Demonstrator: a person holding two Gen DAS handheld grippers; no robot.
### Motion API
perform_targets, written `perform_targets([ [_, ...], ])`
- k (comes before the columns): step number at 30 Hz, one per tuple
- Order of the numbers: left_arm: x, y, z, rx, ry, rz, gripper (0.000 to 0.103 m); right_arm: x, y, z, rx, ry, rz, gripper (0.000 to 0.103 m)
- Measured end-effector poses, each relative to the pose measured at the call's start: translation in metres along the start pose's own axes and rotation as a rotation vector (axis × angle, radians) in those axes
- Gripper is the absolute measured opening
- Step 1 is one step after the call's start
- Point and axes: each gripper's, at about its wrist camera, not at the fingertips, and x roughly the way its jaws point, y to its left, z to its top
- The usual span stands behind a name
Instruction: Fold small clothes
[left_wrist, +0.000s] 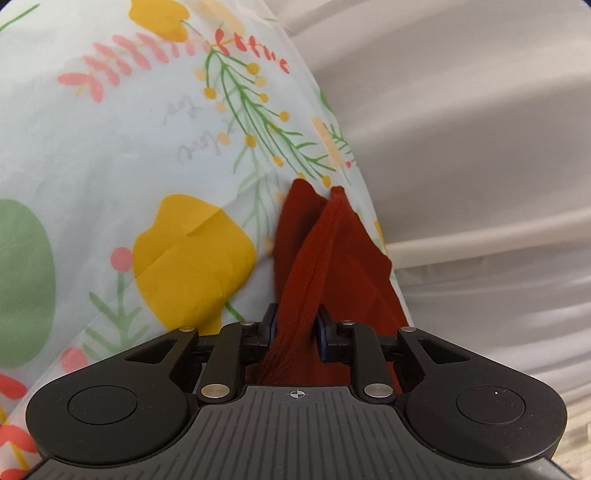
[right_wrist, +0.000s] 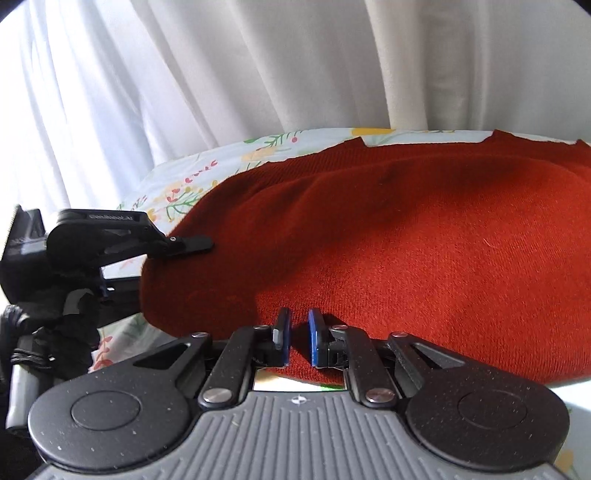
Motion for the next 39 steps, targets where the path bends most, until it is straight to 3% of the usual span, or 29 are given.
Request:
perform_targets([
  [5, -0.002, -0.002, 0.003, -0.025, -0.001, -0.008, 0.015, -0.023, -0.007, -0.002, 0.024, -0.052, 0.003, 0.010],
  [7, -0.008, -0.012, 0.002, 0.014, -0.017, 0.025, 0.014, -0.035, -0.013, -0.003, 0.034, -0.080, 0.002, 0.010],
  [11, -0.014, -0.060, -0.008, 0.209, -0.048, 0.127, 0.013, -0.055, -0.033, -0.005, 0.100, -0.108, 0.023, 0.010],
  [17, -0.002, -0.144, -0.050, 0.478, -0.034, 0.094, 0.013, -0.077, -0.060, -0.006, 0.209, -0.157, 0.007, 0.011],
  [21, 0.032, -0.169, -0.091, 0.608, 0.017, 0.129, 0.013, -0.088, -0.072, -0.005, 0.245, -0.188, -0.010, 0.011],
  [25, 0.063, -0.157, -0.118, 0.627, 0.093, 0.160, 0.014, -0.095, -0.077, -0.007, 0.253, -0.202, -0.024, 0.011],
  [27, 0.063, -0.152, -0.124, 0.624, 0.082, 0.145, 0.017, -0.098, -0.079, -0.008, 0.257, -0.202, -0.025, 0.011],
  [30, 0.056, -0.150, -0.124, 0.622, 0.156, 0.035, 0.043, -0.102, -0.083, -0.010, 0.265, -0.204, -0.031, 0.011],
  [33, 0.031, -0.143, -0.118, 0.540, 0.237, -0.068, 0.041, -0.103, -0.085, -0.007, 0.277, -0.204, -0.036, 0.011],
  [36, -0.008, -0.136, -0.106, 0.507, 0.143, -0.093, 0.043, -0.104, -0.083, -0.005, 0.260, -0.211, -0.028, 0.011],
  [39, -0.020, -0.123, -0.086, 0.467, 0.014, 0.033, 0.042, -0.096, -0.078, 0.004, 0.228, -0.197, -0.016, 0.011],
])
